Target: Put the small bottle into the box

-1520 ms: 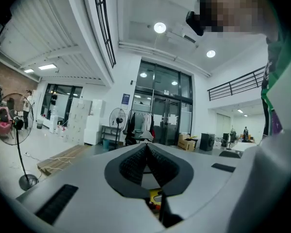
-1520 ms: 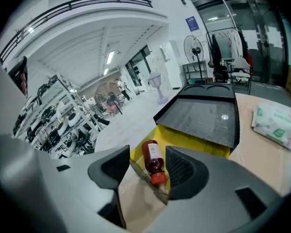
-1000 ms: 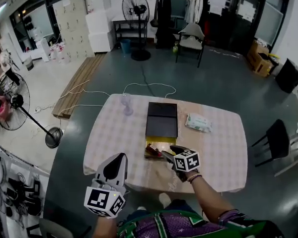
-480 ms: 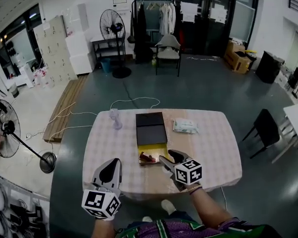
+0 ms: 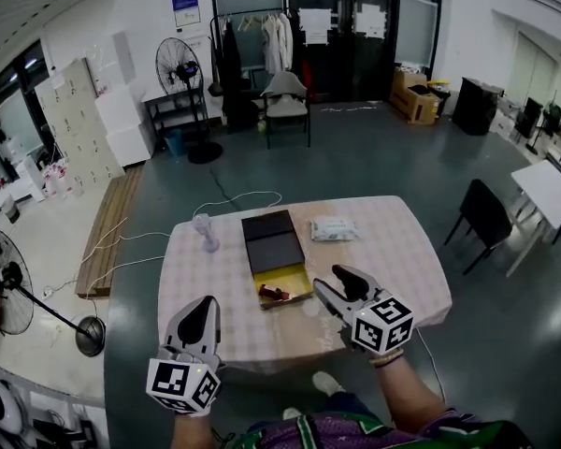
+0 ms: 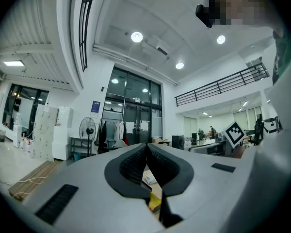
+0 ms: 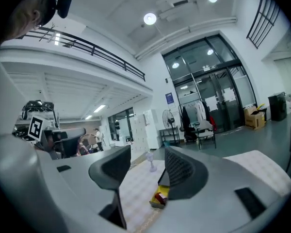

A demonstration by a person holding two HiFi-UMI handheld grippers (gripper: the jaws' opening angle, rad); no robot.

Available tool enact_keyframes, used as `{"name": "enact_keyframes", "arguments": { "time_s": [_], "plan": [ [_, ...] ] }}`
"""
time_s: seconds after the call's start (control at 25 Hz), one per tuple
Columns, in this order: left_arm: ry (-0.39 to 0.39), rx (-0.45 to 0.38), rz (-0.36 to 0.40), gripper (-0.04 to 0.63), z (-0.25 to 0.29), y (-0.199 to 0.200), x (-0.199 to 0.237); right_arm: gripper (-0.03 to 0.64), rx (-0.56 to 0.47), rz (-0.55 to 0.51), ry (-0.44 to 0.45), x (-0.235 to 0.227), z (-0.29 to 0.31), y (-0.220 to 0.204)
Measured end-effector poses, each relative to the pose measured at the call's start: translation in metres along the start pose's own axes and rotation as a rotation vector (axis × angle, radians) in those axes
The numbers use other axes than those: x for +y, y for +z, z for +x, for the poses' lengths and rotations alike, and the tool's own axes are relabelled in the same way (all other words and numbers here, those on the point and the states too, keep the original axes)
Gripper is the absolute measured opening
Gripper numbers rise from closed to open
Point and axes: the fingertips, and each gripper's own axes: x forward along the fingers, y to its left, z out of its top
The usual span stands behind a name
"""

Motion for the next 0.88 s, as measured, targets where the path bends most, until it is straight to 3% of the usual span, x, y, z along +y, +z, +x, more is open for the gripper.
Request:
{"name": "enact_keyframes", "arguments": {
  "time_s": [0.48, 0.64, 0.88],
  "plan": [
    [-0.024, -0.077, -0.009, 0.023, -0.009, 0.045, -0.01, 0.21, -0.127, -0.108, -0.069, 0.021, -0.065, 0.081],
    [-0.019, -0.088, 0.01, 0.023, -0.011, 0.055, -0.008, 0.19, -0.123, -0.126, -0.111, 0.018, -0.074, 0.088],
    [-0.021, -0.097, 0.012, 0.023, -0.013, 0.062, -0.016, 0.132, -0.114, -0.15, -0.102, 0.022, -0.084, 0.088]
  ]
}}
